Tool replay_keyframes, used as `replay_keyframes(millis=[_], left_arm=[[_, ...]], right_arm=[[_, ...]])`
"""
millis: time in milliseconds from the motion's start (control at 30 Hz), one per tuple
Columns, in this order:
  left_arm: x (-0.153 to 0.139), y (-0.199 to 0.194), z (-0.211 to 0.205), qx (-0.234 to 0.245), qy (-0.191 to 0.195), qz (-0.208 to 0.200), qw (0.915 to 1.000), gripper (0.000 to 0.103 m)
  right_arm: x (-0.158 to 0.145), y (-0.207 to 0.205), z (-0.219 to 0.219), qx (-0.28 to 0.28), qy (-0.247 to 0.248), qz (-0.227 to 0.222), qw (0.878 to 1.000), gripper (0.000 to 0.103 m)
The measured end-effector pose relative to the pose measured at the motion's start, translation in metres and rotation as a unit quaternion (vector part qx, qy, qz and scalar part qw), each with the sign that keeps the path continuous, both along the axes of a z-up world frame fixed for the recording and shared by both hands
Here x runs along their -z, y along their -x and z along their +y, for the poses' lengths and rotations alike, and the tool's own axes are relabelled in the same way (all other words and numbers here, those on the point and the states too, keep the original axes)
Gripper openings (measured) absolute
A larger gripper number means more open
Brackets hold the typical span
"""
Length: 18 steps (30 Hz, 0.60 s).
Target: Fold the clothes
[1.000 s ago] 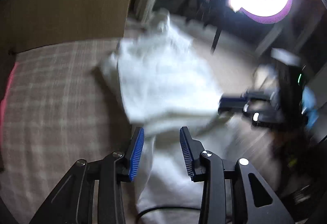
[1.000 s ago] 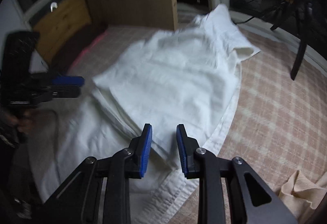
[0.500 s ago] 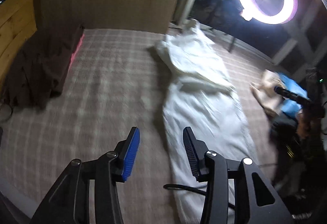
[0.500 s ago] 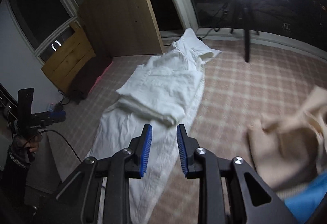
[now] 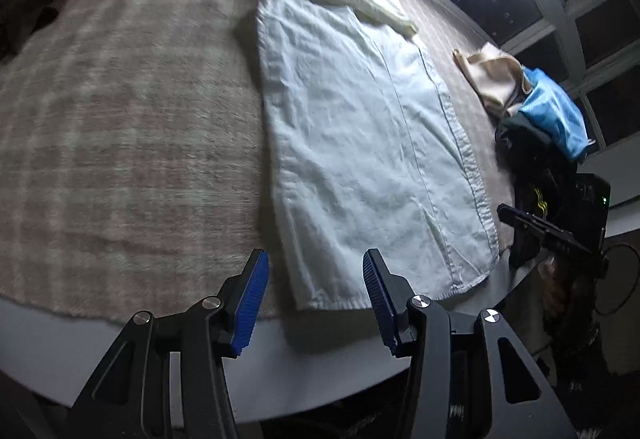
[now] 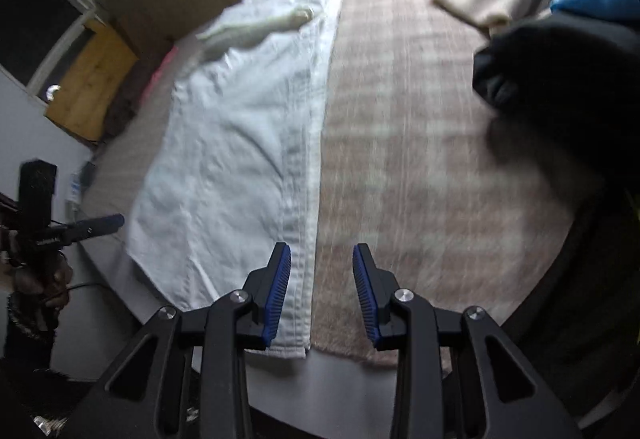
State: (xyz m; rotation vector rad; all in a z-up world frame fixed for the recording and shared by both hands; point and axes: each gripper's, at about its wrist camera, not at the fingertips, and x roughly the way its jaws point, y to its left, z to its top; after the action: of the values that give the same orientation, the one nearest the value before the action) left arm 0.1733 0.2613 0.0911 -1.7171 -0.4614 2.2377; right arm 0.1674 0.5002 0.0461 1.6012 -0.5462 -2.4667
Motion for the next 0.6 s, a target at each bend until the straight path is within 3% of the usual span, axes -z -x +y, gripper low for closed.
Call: replay_keyframes(millis=[167, 300, 400, 467, 533, 600], left_arm=[[0.007, 0.01, 0.02, 0.037, 0.015, 0.0, 0.9992, 0.05], [0.008, 0.012, 0.025, 0.052, 0.01, 0.004, 0.9986, 0.054], [0.008, 0.009, 0.028, 0.067, 0.018, 0.016, 0.9975, 0.053], [0.008, 0.009, 0.026, 0.072, 0.02, 0.022, 0.997, 0.043], [0.012, 0.01, 0.022, 0.079, 0.012, 0.019, 0.9966, 0.012], [0.017, 0.013, 0.013, 0.075, -0.021, 0.007, 0.997, 0.011]], right_arm=[[0.006, -0.006, -0.015, 0.013, -0.003, -0.005, 1.0, 0.032], [0.002, -0.008, -0.031, -0.002, -0.057, -0.008, 0.998, 0.033], [0.0, -0.013, -0.039, -0.016, -0.07, -0.016, 0.997, 0.033], [0.001, -0.016, -0.042, -0.024, -0.076, -0.009, 0.997, 0.033], [0.002, -0.017, -0.042, -0.026, -0.062, -0.001, 0.998, 0.031], [0.005, -0.015, -0.038, -0.02, -0.031, -0.004, 0.999, 0.016]])
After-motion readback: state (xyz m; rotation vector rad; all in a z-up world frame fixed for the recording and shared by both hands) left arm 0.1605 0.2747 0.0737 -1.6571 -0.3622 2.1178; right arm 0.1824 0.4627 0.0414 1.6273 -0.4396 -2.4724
